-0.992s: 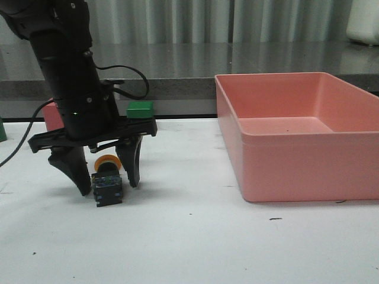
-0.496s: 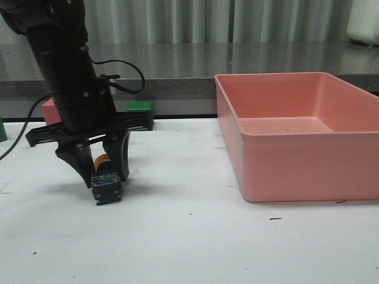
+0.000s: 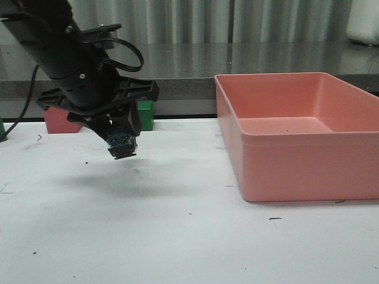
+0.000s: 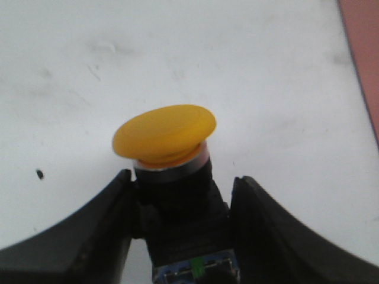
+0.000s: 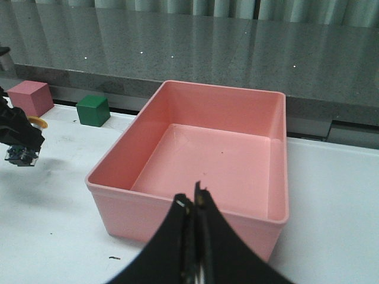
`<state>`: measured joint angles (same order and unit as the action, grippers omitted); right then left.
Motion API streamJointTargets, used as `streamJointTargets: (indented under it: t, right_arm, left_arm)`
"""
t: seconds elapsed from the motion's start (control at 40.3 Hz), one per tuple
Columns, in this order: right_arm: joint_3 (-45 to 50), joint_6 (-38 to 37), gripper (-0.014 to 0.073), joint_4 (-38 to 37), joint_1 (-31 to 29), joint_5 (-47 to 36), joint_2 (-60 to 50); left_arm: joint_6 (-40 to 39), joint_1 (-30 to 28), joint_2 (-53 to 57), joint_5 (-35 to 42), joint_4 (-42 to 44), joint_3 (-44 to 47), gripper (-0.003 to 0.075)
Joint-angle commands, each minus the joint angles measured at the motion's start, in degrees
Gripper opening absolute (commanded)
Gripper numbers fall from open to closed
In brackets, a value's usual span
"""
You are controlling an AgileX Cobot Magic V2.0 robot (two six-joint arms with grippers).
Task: Place and stand button with both arms
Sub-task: 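Lift the button with the left gripper and rotate it cap-up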
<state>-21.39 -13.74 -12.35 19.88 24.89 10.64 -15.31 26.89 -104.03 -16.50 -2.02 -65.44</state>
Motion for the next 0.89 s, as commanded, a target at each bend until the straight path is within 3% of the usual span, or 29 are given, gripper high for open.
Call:
streamJointTargets:
  t: [0.0,0.174,0.347,0.471,0.62,0.744,0.868]
  right_arm:
    - [-1.44,0.52,-0.0067,-1.08,-0.37,-4.69,0.52]
    - [-1.44,0.52,-0.0067,-1.08,-0.37,-4.69,0.52]
    - [-1.44,0.52,-0.0067,-1.08,-0.37,-4.69,0.52]
    - [-1.44,0.52,-0.0067,-1.08,-0.37,-4.69,0.52]
    - [-1.44,0.52,-0.0067,-1.08,-0.37,-4.69,0.52]
    - [-1.44,0.52,-0.0067,-1.08,-0.37,-4.69,0.52]
    - [-1.44,0.52,-0.0067,-1.08,-0.37,-4.69,0.52]
  left_arm:
    - [-0.13,0.0,5.51,19.1,3.24,5.27,0.0208]
    - [-0.13,-1.05,5.78,44.27,6.57,16.5,0.0208]
    - [4.83,-2.39,5.78,59.85,6.68,23.97,0.0208]
    - [9.96,-3.56,5.78,67.11,6.58,27.31,0.0208]
    - [14.67,-4.87,5.51,69.14,6.44,29.69,0.0208]
    - [14.68,-6.28,2.73,70.75,6.44,30.11,0.0208]
    - [14.68,-6.52,-0.85,77.02,6.44,30.38,0.0209]
